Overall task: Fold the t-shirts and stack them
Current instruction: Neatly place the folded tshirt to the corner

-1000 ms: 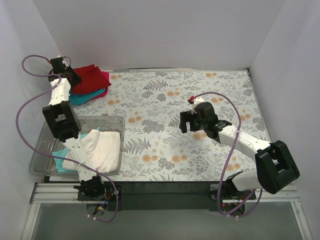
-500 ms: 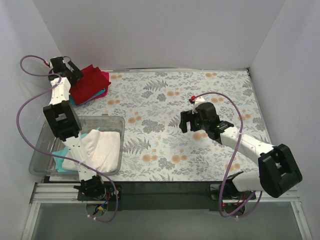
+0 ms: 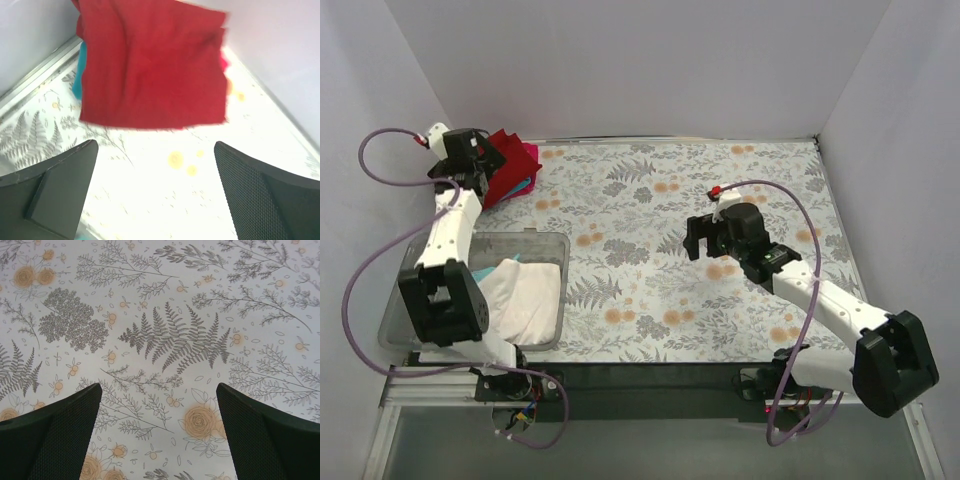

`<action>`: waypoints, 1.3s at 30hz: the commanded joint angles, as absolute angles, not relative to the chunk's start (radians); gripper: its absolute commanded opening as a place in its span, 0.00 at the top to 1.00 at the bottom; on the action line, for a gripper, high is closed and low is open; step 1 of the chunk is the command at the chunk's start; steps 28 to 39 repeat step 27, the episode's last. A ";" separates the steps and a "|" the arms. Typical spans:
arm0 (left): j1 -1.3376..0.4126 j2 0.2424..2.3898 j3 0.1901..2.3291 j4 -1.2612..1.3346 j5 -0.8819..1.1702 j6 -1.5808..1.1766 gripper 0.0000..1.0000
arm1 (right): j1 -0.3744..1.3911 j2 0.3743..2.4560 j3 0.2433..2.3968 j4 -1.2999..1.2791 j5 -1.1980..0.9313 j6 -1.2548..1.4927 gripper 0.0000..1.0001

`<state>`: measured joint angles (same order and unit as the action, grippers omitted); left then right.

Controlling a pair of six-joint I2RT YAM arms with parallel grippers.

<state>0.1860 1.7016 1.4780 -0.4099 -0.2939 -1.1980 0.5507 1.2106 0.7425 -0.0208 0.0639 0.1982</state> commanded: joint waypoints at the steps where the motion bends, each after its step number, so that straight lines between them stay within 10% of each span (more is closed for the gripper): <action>1: 0.135 1.444 1.291 -0.247 -0.399 -1.246 0.06 | 0.545 1.145 0.788 -0.054 0.141 0.167 0.11; 14: -0.304 1.037 0.848 -0.199 -0.506 -1.204 0.06 | 0.519 1.009 0.796 -0.101 0.224 0.141 0.02; 39: -0.364 0.835 0.723 -0.213 -0.371 -1.177 0.06 | 0.500 0.908 0.781 -0.121 0.293 0.144 0.02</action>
